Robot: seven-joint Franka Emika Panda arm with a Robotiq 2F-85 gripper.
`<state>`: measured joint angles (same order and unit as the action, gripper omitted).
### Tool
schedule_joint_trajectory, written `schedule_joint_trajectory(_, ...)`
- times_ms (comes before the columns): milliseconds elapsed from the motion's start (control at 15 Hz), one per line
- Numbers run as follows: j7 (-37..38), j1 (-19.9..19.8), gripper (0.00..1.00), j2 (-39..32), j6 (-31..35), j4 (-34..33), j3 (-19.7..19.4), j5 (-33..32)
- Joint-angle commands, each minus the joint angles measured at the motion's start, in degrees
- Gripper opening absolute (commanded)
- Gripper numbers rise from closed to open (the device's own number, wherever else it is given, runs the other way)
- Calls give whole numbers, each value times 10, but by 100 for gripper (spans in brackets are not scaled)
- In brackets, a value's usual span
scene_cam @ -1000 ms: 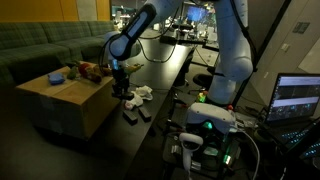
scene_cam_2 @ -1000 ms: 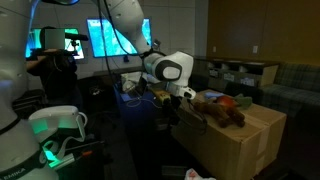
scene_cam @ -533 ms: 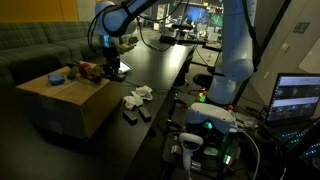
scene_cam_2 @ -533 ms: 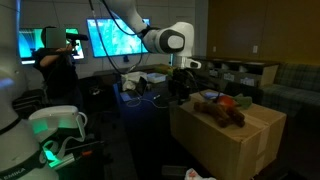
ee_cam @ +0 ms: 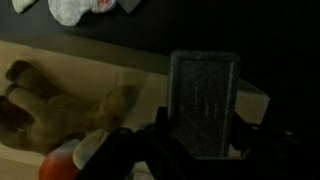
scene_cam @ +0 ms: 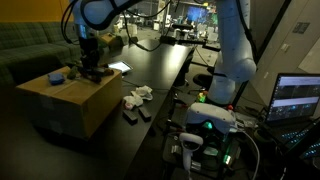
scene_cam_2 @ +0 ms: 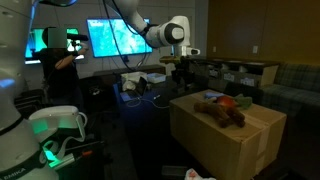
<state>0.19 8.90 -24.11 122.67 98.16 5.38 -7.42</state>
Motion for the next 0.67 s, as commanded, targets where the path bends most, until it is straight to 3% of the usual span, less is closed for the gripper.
schedule_joint_trajectory(0, 0, 20, 33, -91, -23, -121, -4, -21)
schedule_joint_trajectory(600, -8, 39, 33, -245, -66, -289, -14, -19)
